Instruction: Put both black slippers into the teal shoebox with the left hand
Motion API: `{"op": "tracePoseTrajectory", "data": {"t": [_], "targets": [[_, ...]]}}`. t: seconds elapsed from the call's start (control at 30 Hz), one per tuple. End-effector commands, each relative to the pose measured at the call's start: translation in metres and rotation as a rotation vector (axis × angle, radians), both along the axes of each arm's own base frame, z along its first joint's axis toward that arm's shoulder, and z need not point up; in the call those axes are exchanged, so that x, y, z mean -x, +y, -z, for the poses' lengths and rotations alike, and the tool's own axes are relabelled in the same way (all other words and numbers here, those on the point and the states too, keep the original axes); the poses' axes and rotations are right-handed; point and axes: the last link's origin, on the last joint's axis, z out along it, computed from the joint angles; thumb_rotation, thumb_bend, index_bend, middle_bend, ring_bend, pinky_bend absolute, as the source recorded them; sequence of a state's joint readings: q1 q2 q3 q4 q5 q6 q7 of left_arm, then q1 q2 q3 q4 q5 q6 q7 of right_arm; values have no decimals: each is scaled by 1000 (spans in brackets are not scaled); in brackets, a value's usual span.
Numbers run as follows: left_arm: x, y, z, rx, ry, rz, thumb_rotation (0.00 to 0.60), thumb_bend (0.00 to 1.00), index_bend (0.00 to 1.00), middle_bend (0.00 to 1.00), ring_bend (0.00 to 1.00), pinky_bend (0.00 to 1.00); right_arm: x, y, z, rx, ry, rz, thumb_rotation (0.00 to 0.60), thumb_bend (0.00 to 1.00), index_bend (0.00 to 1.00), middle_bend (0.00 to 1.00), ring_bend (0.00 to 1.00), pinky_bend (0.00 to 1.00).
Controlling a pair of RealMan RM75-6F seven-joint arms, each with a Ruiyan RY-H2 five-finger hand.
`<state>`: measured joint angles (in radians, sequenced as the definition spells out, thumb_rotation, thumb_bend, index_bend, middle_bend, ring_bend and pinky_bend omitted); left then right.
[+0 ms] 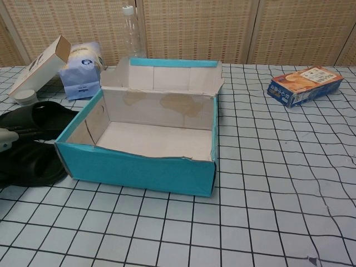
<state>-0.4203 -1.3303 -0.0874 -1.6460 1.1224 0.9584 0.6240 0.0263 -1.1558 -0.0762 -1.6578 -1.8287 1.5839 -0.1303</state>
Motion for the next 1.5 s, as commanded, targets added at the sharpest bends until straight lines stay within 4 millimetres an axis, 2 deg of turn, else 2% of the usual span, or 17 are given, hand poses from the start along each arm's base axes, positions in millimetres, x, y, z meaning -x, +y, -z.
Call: {"op": "tracePoseTrajectory", "data": {"t": [0.03,0.27,0.37,0.53,0.63,0.83,1.07,1.23,1.37,1.5], "targets": [[-11,3,3,34,-17,-6,577,393,0,0,0,149,0,0,0,-1,1,1,523,154,0,0,0,0],[-13,6,10,62,6,-31,577,390,0,0,0,159,0,0,-1,2,0,-2,523,154,0,0,0,0],[-10,8,12,56,29,-36,589,390,9,14,13,199,0,1,-2,4,-2,-1,524,154,0,0,0,0],[-4,11,14,41,38,-40,600,394,182,255,251,313,0,2,-3,2,-1,1,524,154,0,0,0,0],[0,12,13,33,39,-39,600,401,260,351,335,358,0,2,-3,-6,-5,0,525,154,0,0,0,0],[5,10,9,30,30,-48,600,433,353,526,489,483,0,2,-3,-8,-5,-1,524,154,0,0,0,0],[5,3,-15,-31,12,-29,600,482,470,693,651,638,-1,3,-2,-13,-4,-6,524,154,0,0,0,0],[-2,-1,-43,-118,9,10,600,491,493,715,673,660,-2,4,0,-23,2,-7,523,154,0,0,0,0],[-19,-5,-65,-177,-6,66,600,491,493,714,673,661,-2,4,3,-32,6,-9,524,154,0,0,0,0],[-31,-6,-75,-188,-6,98,600,490,499,721,675,660,-3,3,4,-35,5,-9,524,154,0,0,0,0]]}}
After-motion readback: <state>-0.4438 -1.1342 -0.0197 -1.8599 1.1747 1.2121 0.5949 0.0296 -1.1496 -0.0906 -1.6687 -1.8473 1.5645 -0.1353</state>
